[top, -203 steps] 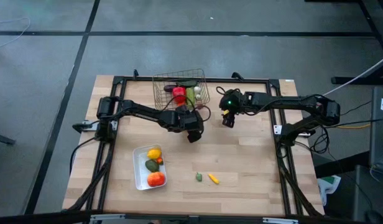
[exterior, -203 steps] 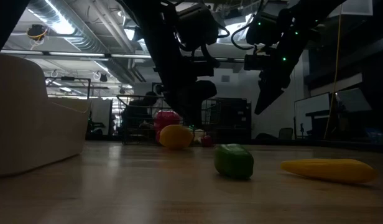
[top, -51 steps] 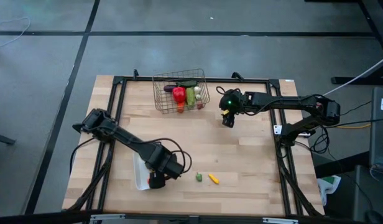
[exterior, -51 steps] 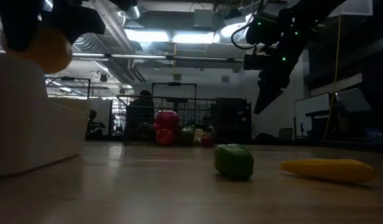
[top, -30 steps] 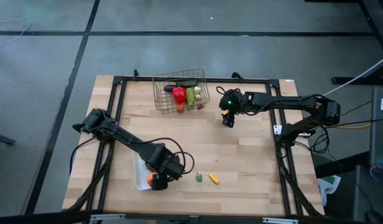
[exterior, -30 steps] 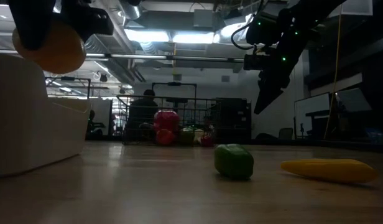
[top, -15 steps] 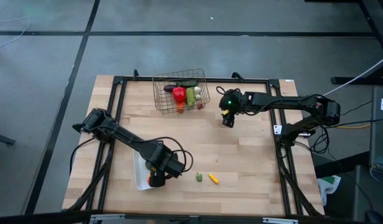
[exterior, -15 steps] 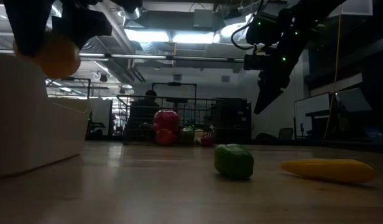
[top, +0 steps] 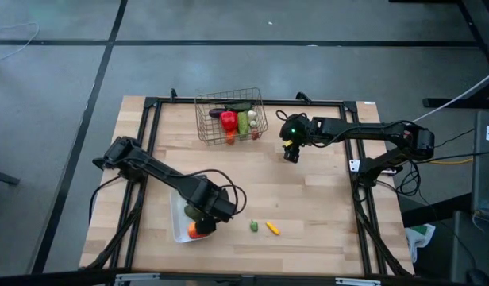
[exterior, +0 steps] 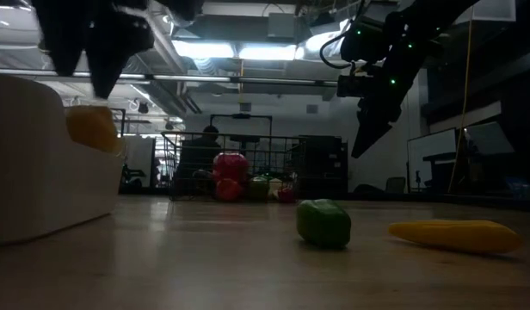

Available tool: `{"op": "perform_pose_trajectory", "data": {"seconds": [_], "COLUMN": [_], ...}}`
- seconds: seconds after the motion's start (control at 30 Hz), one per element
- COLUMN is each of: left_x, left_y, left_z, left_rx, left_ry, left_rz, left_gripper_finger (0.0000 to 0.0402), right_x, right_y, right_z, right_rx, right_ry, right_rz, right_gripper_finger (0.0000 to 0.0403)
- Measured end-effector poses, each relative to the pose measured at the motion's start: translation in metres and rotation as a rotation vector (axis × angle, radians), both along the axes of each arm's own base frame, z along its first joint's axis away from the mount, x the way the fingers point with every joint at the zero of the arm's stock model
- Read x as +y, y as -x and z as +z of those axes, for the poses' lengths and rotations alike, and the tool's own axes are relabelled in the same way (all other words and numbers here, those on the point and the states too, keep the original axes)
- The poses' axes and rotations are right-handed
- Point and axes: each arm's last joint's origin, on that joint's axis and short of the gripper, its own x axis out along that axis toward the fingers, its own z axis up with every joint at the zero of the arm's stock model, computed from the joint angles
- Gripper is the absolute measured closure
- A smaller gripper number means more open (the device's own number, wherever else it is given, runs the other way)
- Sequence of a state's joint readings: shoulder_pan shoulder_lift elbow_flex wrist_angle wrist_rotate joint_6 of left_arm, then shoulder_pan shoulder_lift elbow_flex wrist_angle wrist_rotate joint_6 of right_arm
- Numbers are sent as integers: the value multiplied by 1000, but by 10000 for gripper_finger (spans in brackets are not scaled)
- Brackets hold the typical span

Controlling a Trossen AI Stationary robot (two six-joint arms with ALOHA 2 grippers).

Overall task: Sort produce into baskets
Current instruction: Put the yellow corn into the gold wire basket

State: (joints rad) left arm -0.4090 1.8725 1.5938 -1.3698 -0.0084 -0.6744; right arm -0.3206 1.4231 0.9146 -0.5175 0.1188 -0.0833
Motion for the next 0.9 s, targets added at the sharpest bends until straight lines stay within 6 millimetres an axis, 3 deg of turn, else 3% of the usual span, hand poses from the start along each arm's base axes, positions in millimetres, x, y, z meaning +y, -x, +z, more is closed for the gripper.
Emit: {"op": "perform_pose_trajectory", "data": {"seconds": [0.1,0.27,0.43,0.6,0.9], "left_x": [6,26,49,75,129], "left_y": [4,28,56,74,105], "left_z": [18,67,100,98,58], "left_rx": [-115,-391,-742,-1040,-1431], "left_ry": [-73,-265,-287,-262,-137], "left_rz": [-8,69,123,101,49], "left_gripper_finger": [55,55,69,92,144], "right_x": [0,0,0,0,0], "right_y": [0,0,0,0,0], "right_z": [0,0,0,0,0], "right_rx": [0,0,0,0,0], "right_ry": [0,0,0,0,0], "right_rz": [0,0,0,0,0], "right_gripper_finger": [159,159,159,159,159]}}
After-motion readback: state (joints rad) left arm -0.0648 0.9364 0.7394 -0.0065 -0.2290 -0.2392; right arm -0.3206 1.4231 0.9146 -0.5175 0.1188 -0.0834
